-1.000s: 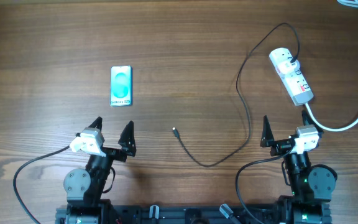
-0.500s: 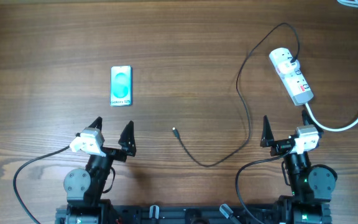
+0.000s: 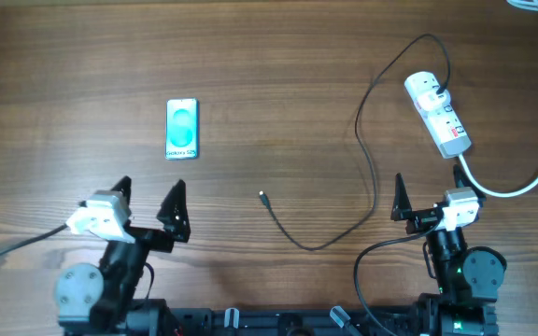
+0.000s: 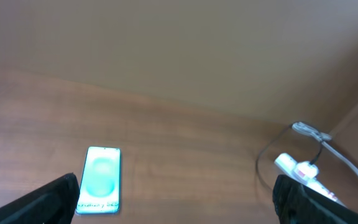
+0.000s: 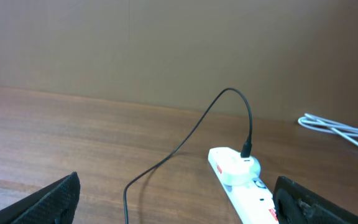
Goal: Plug charger to phone and switch on socket
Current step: 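Move the left gripper forward over the Galaxy S25 phone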
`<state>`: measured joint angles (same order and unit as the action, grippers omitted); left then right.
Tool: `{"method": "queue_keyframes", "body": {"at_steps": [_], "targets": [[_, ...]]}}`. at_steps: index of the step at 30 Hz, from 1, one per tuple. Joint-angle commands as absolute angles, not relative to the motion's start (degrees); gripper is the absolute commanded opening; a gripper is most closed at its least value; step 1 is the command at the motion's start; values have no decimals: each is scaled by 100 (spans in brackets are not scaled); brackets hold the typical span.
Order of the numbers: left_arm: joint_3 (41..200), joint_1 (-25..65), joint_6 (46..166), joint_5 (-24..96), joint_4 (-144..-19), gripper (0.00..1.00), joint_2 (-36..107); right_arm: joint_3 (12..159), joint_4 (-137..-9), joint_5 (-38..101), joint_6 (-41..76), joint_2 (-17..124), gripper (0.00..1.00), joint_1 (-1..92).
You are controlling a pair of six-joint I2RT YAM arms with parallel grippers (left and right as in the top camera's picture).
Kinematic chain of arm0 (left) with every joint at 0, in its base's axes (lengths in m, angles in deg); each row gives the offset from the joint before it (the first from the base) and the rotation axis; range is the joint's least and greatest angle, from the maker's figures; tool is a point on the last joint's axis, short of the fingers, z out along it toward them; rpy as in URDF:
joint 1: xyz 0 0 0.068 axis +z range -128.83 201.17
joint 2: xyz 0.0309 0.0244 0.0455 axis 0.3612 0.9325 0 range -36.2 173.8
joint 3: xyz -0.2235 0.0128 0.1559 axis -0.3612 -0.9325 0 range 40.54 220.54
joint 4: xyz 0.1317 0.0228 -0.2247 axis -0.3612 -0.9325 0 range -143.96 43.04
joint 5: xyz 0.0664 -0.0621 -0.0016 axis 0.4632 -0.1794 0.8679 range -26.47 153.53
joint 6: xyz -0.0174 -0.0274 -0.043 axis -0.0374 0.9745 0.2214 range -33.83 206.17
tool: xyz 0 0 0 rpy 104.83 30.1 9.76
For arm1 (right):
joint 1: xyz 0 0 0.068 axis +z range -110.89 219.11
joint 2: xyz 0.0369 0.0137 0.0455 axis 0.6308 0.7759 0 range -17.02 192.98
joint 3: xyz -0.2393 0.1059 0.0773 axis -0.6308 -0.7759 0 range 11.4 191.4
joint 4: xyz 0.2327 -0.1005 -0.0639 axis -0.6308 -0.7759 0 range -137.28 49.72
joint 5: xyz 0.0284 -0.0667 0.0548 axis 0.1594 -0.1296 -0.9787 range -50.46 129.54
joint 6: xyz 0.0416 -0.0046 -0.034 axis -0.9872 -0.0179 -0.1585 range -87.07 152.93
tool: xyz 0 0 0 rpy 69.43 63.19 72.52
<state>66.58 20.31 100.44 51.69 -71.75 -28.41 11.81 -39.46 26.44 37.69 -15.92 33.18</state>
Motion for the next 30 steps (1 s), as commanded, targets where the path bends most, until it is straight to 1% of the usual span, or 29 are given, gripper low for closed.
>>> {"method": "queue_keyframes", "body": {"at_steps": [1,7,10,11,13,15,18,30], "targets": [[8487,2005,9998,5088,-7975,100,-1029,1170,-3922,2572,3705,-1600,100,3304],[10911,2005,9982,4686,-9824,100,2026,1170,-3922,2572,3707,-1600,100,3304],[11110,2005,10068,4636,-10058,100,3084,1170,-3920,2572,3705,-1600,100,3304],[11110,2005,10227,4636,-10078,100,3458,1170,-3922,2572,3710,-1600,100,3304],[11110,2005,10933,4636,-10122,100,4210,1170,-3920,2572,3705,-1600,100,3304],[11110,2005,11241,4621,-10126,100,4726,1170,-3922,2572,3707,-1600,100,3304],[11110,2005,11237,4557,-10126,100,5194,1170,-3922,2572,3705,-1600,100,3304],[11110,2005,11235,4557,-10124,100,5231,1170,-3922,2572,3705,-1600,100,3304]]}}
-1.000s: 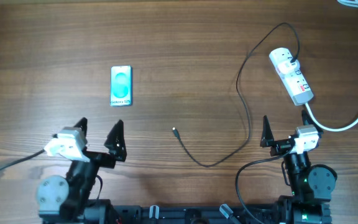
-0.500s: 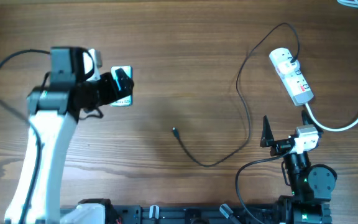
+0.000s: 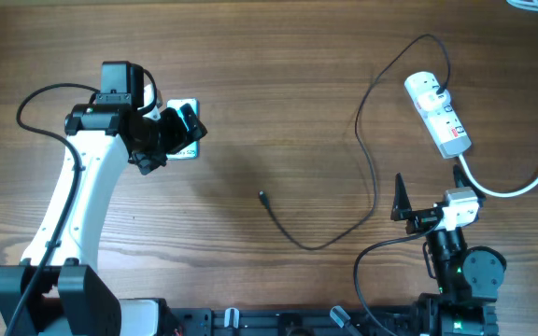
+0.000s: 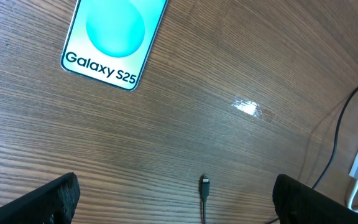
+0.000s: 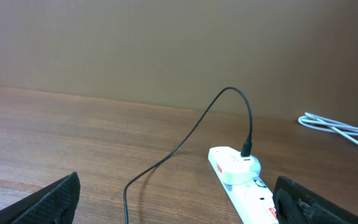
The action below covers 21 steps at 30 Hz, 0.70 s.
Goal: Plug charger to phone and switch on socket
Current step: 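Move the left gripper forward over the Galaxy S25 phone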
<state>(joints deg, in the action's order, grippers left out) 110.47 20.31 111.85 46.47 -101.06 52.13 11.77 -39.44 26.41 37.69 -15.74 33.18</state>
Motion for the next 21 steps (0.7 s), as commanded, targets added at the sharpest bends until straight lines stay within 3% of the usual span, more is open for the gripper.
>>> {"method": "queue_keyframes", "body": {"at_steps": [1,21], "targets": [[11110,2005,11233,4592,-10120,100,5231,1170,-3922,2572,3707,-1600,100,3304],[10443,1426,11368,4881,-9348,100,5237,1170,-3922,2572,3705,-1587,100,3304]]}}
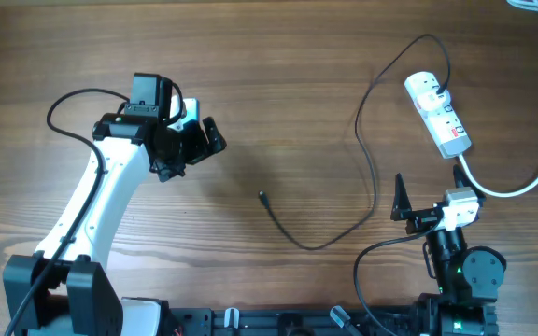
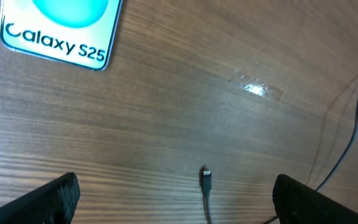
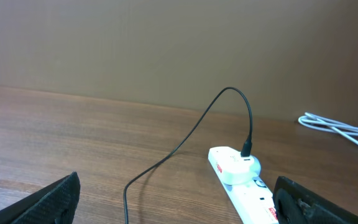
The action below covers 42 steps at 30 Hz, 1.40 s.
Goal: Plug charger to phone and switch on socket
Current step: 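Move the left gripper forward over the Galaxy S25 phone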
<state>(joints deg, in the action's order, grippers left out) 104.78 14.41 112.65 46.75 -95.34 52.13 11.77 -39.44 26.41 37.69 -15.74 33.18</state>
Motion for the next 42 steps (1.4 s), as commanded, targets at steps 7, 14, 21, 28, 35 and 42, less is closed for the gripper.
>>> {"method": "queue_keyframes", "body": {"at_steps": [7,14,21,28,35,42], "targets": [[10439,1426,11372,5340,-8819,100,5465,1170,-3922,2572,3705,-1585,100,3304],[10437,1426,11390,5464,-8638,100,6505,1170,-3922,2574,3707,-1585,100,3304],[10426,1423,11390,5462,-8596,100,6957,1170,-3922,2572,3703,-1585,100,3304],[10041,1426,11390,5464,-8238,100,6957,1170,-3924,2572,3705,-1585,100,3304],[9663,1426,11388,5467,-7626,100,6957,1170,-3922,2572,3705,-1585,100,3304],[9818,1458,11237,5674,-8205,100,6946,1170,-3924,2572,3705,-1585,100,3304]]}}
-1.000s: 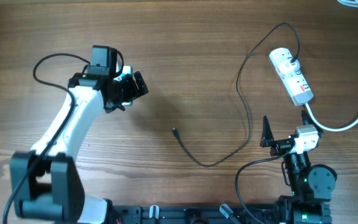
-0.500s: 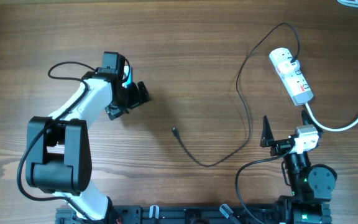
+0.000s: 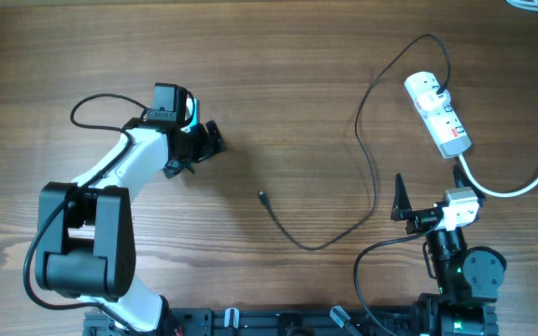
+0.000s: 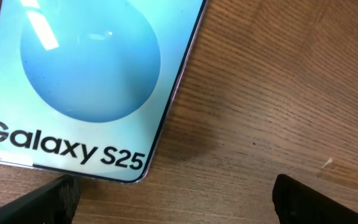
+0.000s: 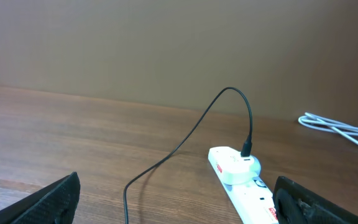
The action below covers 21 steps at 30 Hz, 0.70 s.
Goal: Plug charger to phone and switch on socket
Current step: 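Move the left gripper forward over the Galaxy S25 phone, then grasp the phone's edge with the left gripper and lift it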
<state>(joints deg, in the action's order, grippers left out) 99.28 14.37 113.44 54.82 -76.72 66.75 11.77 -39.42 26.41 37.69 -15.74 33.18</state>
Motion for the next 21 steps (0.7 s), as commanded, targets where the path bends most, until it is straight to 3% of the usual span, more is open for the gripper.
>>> {"method": "queue_keyframes", "body": {"at_steps": [1,4,7,12,21], "targets": [[10015,1502,11056,5821,-8555,100,6944,1170,-3922,2572,3705,-1585,100,3304],[10874,1622,10992,6437,-9492,100,6944,1170,-3922,2572,3707,-1585,100,3304],[11357,1620,10435,6522,-9499,100,6944,1170,-3922,2572,3705,-1585,100,3304],[11392,1620,10433,7136,-8502,100,6957,1170,-3922,2572,3710,-1585,100,3304],[11361,1616,10437,7132,-8102,100,7899,1170,-3924,2572,3705,-1585,100,3304]]}}
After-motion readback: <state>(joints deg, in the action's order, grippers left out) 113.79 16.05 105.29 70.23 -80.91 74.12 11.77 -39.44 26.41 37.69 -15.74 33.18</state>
